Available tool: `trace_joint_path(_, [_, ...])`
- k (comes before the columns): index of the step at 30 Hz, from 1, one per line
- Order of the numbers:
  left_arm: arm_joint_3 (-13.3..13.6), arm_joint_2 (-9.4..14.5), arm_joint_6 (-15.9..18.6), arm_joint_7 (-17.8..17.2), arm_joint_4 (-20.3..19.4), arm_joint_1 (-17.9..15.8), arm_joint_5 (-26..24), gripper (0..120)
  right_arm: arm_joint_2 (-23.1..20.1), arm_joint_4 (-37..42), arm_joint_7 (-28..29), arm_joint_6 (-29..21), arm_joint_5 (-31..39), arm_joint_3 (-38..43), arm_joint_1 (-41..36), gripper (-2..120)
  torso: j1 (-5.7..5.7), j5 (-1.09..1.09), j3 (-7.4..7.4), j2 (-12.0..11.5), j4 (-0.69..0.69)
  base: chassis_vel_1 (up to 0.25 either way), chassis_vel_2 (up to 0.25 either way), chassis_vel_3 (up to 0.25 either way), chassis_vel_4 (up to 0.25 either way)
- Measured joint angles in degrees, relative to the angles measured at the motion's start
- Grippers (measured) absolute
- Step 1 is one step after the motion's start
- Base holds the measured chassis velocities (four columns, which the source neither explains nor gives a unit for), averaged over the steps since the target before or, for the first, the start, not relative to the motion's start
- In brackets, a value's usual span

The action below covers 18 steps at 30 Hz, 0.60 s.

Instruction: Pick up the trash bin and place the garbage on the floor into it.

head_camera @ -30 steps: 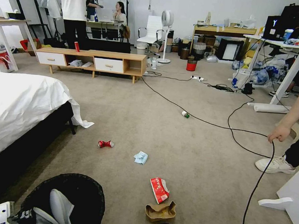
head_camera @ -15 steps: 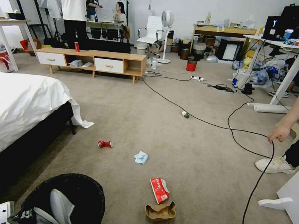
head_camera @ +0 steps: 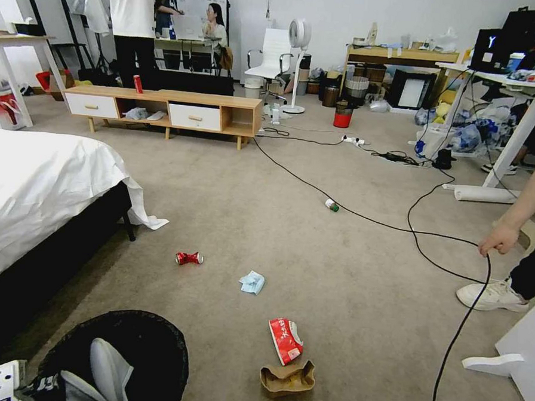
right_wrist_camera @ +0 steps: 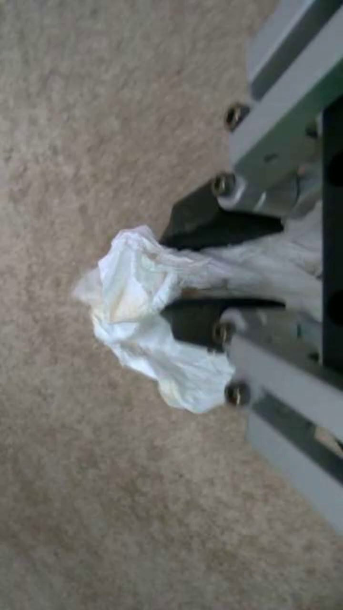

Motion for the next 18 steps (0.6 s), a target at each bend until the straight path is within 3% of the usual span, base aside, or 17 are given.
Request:
trace_joint_path(3, [0.0,0.0,0.0,0.0,0.0,0.0,0.0,4,-0.5,0.5,0.1,0.0,0.0,0.3,-0.3,1,0.00,0.00,0.00,0.0,0.00,0.000,0.000,0.000,0.000])
trace_joint_path(10, [-0.7,0.2,0.0,0.0,0.0,0.2,-0.6,4,-1.7,2.0,-0.3,2.1,-1.2,2.7,-0.6,0,0.00,-0.01,0.00,0.0,0.01,0.000,0.000,0.000,0.000])
trace_joint_path(13, [-0.4,0.8,0.0,0.0,0.0,0.2,-0.6,4,-2.6,4.3,-1.1,7.2,-2.8,7.7,-0.9,0,0.00,0.00,0.00,0.0,0.03,0.000,0.000,0.000,0.000])
trace_joint_path(16, [-0.3,1.0,0.0,0.0,0.0,0.1,-0.6,4,-3.0,5.1,-1.2,8.2,-3.1,9.0,-1.2,0,0.00,0.00,0.00,0.0,0.01,0.000,0.000,0.000,0.000])
trace_joint_path(18, [-0.3,1.9,0.0,0.1,0.0,0.0,-1.0,4,-6.6,11.6,-0.9,9.9,-2.7,16.4,-3.1,0,0.00,-0.01,0.00,0.0,0.01,0.000,0.000,0.000,0.000])
